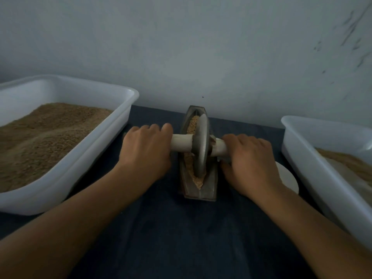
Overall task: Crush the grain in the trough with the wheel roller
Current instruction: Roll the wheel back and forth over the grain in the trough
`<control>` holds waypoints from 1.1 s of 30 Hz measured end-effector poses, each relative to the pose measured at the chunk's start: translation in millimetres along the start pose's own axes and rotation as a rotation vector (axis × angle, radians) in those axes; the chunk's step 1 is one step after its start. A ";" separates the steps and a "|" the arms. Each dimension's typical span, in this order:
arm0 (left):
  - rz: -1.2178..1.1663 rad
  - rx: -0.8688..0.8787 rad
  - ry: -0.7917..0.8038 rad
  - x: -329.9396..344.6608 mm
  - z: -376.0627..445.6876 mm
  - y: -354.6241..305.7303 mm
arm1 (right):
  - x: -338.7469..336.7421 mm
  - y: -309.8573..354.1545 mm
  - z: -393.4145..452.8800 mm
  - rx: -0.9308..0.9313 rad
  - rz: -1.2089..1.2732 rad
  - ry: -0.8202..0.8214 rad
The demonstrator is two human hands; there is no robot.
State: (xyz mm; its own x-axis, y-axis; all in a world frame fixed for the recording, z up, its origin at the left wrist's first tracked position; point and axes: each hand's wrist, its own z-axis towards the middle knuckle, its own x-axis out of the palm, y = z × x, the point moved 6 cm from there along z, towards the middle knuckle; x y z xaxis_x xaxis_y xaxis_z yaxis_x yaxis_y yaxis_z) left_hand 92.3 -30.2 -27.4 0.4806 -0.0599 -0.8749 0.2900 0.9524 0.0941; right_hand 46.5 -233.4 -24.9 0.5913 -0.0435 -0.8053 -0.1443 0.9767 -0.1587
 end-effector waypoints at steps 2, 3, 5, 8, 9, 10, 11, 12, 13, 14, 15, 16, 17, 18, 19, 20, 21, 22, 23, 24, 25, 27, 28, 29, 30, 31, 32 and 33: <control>-0.025 0.004 0.001 0.7 -4.5 0.3 | -4.2 1.9 -2.5 -0.009 0.005 -0.013; -0.031 0.001 0.002 2.1 -5.5 0.3 | -4.1 2.3 -2.5 -0.012 0.007 -0.016; -0.026 -0.004 -0.004 5.2 -4.2 0.3 | 0.5 1.8 1.3 -0.008 0.018 -0.021; 0.011 0.000 0.003 11.4 7.4 -1.1 | 18.2 -4.0 13.7 0.028 0.010 0.020; 0.023 0.004 0.009 13.3 14.2 -1.7 | 25.9 -6.7 18.2 0.041 0.003 0.039; 0.032 0.008 0.019 15.5 22.1 -2.3 | 33.2 -9.7 22.6 0.054 0.001 0.049; 0.037 0.010 0.034 17.9 30.7 -2.8 | 40.0 -12.7 27.2 0.066 0.002 0.054; 0.039 0.009 0.053 20.8 40.0 -3.0 | 46.0 -15.9 32.4 0.078 -0.003 0.056; 0.040 0.004 0.074 24.1 48.8 -3.0 | 51.4 -18.6 37.9 0.090 -0.018 0.065; 0.038 -0.003 0.092 27.1 57.6 -2.6 | 55.9 -21.3 43.9 0.102 -0.039 0.081; 0.034 -0.009 0.105 30.1 65.6 -2.4 | 59.7 -24.1 50.5 0.113 -0.054 0.100; 0.032 -0.015 0.113 32.8 73.2 -2.1 | 63.0 -27.2 56.9 0.123 -0.056 0.122; 0.032 -0.020 0.117 35.6 79.8 -1.6 | 66.1 -29.9 63.5 0.135 -0.043 0.146; 0.033 -0.026 0.122 38.1 85.7 -0.7 | 69.4 -32.2 70.2 0.146 -0.023 0.175; 0.032 -0.031 0.129 40.8 90.8 0.2 | 72.8 -34.0 76.8 0.156 -0.008 0.212; 0.028 -0.036 0.138 43.5 95.0 1.3 | 75.8 -35.6 83.2 0.164 -0.001 0.250; 0.024 -0.041 0.146 45.7 98.5 2.3 | 78.1 -36.8 89.2 0.172 0.000 0.286; 0.022 -0.046 0.153 47.4 101.1 3.2 | 79.6 -38.1 94.0 0.179 -0.002 0.318; 0.022 -0.053 0.160 48.5 102.7 4.0 | 80.8 -38.8 97.5 0.180 -0.002 0.343; 0.022 -0.062 0.168 49.1 103.6 4.7 | 81.5 -39.5 99.8 0.178 0.002 0.358; 0.022 -0.070 0.177 49.0 103.6 4.8 | 82.1 -40.0 100.5 0.173 0.009 0.360; 0.032 -0.077 0.189 47.2 100.8 4.0 | 81.2 -39.9 97.1 0.156 0.016 0.327; 0.043 -0.074 0.184 45.7 98.2 3.4 | 79.7 -38.9 93.5 0.144 0.015 0.297; 0.054 -0.069 0.175 43.9 94.9 2.4 | 77.3 -37.6 88.9 0.132 0.015 0.261; 0.059 -0.064 0.168 41.8 90.8 1.5 | 74.5 -36.2 83.7 0.121 0.019 0.227; 0.061 -0.060 0.165 39.5 86.5 0.6 | 71.7 -34.6 78.1 0.111 0.026 0.197; 0.063 -0.056 0.162 36.9 82.0 -0.1 | 68.8 -33.0 72.5 0.103 0.033 0.174; 0.068 -0.051 0.159 34.4 77.0 -0.9 | 65.9 -31.1 67.2 0.098 0.040 0.161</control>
State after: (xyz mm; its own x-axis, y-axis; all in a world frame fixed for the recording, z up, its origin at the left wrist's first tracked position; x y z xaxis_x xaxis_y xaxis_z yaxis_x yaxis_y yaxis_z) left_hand 172.3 -56.1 -21.1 0.3597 0.0497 -0.9318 0.2170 0.9667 0.1354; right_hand 143.2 -252.5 -34.6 0.4508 -0.0292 -0.8921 -0.0827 0.9938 -0.0743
